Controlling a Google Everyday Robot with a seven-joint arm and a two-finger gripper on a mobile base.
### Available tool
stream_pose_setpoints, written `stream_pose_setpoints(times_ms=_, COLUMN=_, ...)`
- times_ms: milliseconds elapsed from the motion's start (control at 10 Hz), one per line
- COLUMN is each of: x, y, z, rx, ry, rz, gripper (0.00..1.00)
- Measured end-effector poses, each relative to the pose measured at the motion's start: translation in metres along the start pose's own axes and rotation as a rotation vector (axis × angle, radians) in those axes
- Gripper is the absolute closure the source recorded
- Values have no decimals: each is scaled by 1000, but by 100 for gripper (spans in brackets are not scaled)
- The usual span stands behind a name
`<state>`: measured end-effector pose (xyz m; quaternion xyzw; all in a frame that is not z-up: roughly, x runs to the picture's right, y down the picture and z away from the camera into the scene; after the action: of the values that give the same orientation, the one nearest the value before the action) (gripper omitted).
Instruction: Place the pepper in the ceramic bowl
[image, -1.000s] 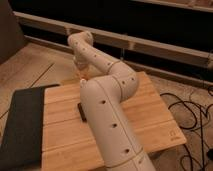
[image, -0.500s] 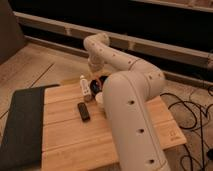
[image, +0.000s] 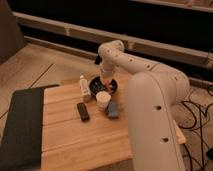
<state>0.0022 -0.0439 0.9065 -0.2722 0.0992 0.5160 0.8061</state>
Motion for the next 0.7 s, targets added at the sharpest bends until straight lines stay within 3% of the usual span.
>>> stream_pose_setpoints(times_ms=400, x=0, y=-1, z=0, rx=2, ry=-1, rz=-1, gripper=30)
stream_pose_setpoints(times_ms=500, x=0, y=-1, z=0, rx=3, ry=-1, rz=-1, gripper=23)
stream_pose_setpoints(times_ms=700, x=0, y=-1, z=0, rx=3, ry=0, rz=0, gripper=20)
